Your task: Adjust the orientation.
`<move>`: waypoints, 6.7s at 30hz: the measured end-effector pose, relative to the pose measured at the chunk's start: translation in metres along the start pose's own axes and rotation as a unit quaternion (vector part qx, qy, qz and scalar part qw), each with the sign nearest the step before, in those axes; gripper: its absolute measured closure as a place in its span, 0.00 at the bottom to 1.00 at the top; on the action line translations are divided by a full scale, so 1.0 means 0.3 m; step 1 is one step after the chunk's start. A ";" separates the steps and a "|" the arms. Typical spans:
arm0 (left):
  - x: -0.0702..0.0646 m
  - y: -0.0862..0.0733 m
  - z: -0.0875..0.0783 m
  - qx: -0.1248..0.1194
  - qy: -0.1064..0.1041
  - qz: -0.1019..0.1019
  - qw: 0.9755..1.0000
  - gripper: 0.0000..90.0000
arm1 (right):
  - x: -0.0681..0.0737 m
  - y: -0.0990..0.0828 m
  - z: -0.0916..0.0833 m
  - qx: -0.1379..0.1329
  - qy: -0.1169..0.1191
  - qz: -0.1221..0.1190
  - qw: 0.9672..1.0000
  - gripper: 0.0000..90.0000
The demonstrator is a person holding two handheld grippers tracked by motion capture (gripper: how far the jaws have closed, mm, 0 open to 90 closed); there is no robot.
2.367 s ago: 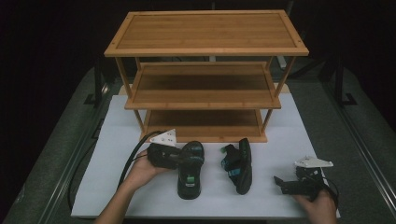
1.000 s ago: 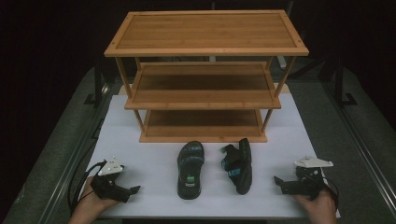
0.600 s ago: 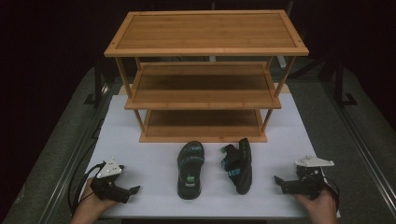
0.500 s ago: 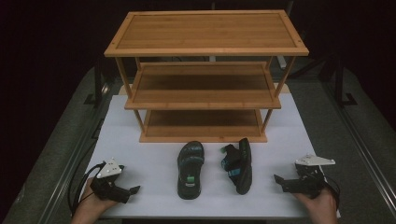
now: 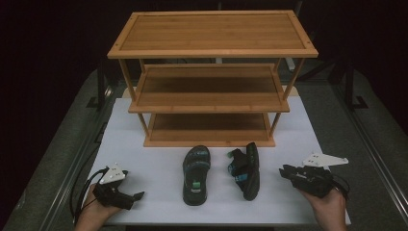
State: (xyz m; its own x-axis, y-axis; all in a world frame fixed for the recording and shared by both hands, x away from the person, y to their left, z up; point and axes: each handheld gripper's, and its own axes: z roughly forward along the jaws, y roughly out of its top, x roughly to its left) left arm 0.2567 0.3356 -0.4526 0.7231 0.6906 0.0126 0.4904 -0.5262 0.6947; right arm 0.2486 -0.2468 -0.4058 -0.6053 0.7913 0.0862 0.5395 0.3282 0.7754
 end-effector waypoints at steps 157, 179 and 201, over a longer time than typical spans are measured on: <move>0.001 0.000 0.002 -0.001 -0.001 -0.002 1.000 0.00 | -0.248 -0.034 -0.250 -0.060 0.005 0.055 0.997 0.93; 0.002 0.000 0.002 0.000 -0.001 -0.002 1.000 0.00 | -0.279 -0.190 -0.121 0.016 0.010 0.049 0.999 1.00; 0.001 0.000 0.002 0.000 0.000 -0.002 1.000 0.00 | -0.089 -0.246 -0.166 0.031 0.073 0.012 0.997 0.99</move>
State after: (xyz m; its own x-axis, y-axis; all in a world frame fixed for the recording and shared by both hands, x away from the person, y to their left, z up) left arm 0.2572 0.3356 -0.4529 0.7216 0.6922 0.0098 0.4926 -0.5234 0.6952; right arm 0.1957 -0.3178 -0.4344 -0.6679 0.7175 0.1977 0.5870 0.3445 0.7326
